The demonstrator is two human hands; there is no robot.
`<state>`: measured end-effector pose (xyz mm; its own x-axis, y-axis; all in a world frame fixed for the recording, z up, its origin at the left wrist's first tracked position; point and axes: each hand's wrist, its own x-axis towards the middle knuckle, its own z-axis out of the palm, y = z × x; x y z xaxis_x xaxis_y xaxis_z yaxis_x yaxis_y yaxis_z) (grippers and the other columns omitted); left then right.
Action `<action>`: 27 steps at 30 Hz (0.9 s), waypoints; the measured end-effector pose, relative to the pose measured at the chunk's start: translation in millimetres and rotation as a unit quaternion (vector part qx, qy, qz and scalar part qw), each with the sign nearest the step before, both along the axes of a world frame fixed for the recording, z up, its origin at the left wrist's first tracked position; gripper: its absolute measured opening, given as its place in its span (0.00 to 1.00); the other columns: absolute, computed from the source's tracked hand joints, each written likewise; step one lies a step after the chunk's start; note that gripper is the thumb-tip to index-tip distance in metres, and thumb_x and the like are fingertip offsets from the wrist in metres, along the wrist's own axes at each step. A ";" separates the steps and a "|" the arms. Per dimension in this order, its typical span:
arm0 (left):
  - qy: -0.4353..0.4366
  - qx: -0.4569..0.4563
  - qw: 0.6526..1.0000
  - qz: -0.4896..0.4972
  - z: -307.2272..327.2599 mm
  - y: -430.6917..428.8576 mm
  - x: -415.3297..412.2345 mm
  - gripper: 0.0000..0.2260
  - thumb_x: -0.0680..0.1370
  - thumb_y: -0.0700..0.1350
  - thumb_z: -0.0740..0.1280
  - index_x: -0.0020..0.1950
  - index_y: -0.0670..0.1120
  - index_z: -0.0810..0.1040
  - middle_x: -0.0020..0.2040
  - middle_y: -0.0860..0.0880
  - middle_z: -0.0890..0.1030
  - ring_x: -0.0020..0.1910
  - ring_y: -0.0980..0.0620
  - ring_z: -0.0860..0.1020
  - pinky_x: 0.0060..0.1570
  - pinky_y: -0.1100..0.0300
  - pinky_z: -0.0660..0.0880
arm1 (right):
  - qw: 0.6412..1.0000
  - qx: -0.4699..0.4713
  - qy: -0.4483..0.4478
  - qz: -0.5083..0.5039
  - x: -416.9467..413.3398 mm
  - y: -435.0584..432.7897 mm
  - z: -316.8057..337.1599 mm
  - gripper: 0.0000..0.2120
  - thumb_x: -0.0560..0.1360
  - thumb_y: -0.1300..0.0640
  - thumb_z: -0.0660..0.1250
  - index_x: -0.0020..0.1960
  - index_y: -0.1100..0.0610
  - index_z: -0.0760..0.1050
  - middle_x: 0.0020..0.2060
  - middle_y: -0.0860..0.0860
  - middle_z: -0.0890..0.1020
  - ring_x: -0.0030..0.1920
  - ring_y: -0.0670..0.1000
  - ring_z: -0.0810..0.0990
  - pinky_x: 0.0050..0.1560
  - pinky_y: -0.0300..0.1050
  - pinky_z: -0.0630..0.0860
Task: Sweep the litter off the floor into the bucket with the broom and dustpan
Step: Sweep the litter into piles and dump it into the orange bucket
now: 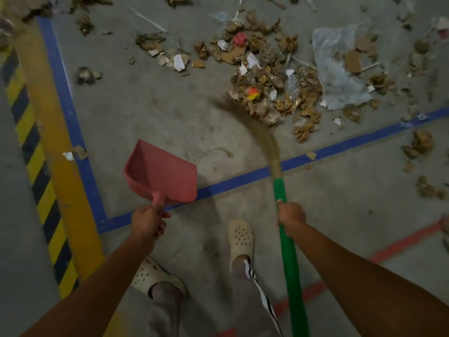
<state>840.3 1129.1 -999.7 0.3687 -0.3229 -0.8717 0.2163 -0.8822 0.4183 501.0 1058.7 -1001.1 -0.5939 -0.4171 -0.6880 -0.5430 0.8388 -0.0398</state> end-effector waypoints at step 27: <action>-0.019 -0.027 0.988 0.153 70.1 90.2 216.0 0.14 0.83 0.49 0.63 0.44 0.41 0.75 0.37 0.43 0.77 0.20 0.56 0.65 0.20 0.65 0.59 | 0.933 -0.107 -0.169 0.300 310.6 45.3 99.9 0.17 0.81 0.43 0.62 0.49 0.56 0.78 0.41 0.55 0.83 0.42 0.59 0.82 0.44 0.51 0.79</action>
<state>1056.3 1219.2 -929.6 0.4887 -0.2364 -0.8398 0.4529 -0.7540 0.4758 811.6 1104.0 -901.2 0.0254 -0.7533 -0.6572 -0.8381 0.3423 -0.4247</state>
